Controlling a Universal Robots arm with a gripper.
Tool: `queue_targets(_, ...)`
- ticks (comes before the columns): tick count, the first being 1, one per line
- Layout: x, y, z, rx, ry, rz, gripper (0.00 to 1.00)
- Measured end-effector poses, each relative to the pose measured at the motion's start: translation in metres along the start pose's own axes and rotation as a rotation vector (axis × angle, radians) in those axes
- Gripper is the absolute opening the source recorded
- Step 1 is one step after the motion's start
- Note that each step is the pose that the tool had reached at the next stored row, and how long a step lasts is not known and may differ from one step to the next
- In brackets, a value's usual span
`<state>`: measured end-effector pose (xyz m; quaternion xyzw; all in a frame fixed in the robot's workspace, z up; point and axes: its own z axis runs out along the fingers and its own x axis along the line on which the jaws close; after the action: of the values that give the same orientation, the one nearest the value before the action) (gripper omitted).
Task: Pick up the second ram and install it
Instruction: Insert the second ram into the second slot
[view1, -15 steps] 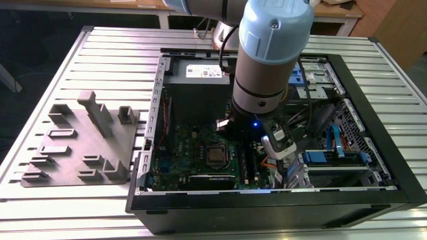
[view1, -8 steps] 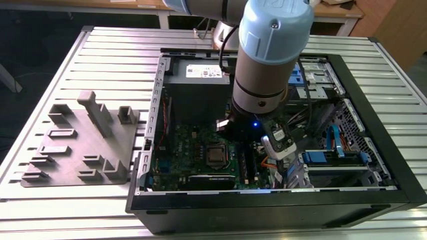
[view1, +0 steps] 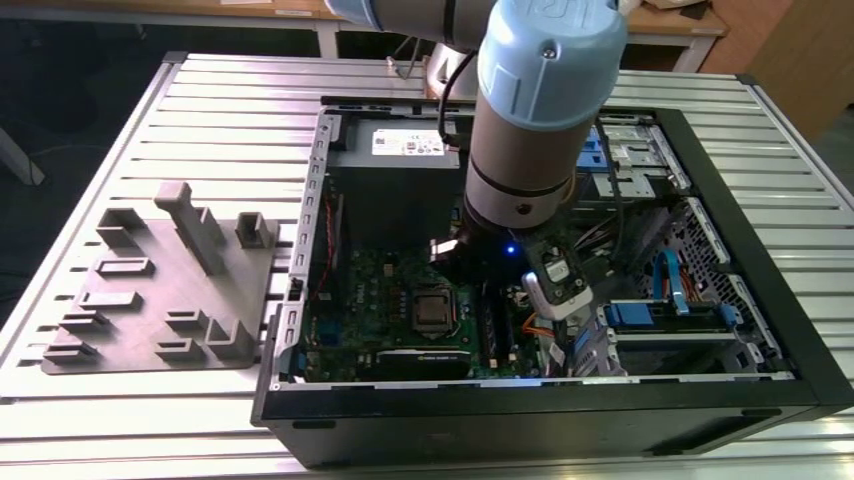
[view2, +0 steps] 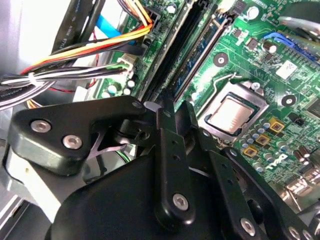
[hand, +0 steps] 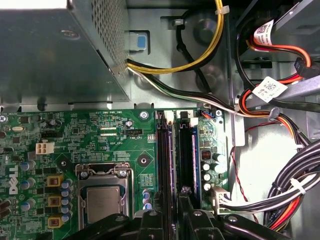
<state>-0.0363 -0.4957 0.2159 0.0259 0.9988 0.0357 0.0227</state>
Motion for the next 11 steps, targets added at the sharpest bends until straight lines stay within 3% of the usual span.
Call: queue_targets(11,-0.0008,0.0013,-0.0179,0.0,-0.0016,0.0,0.23)
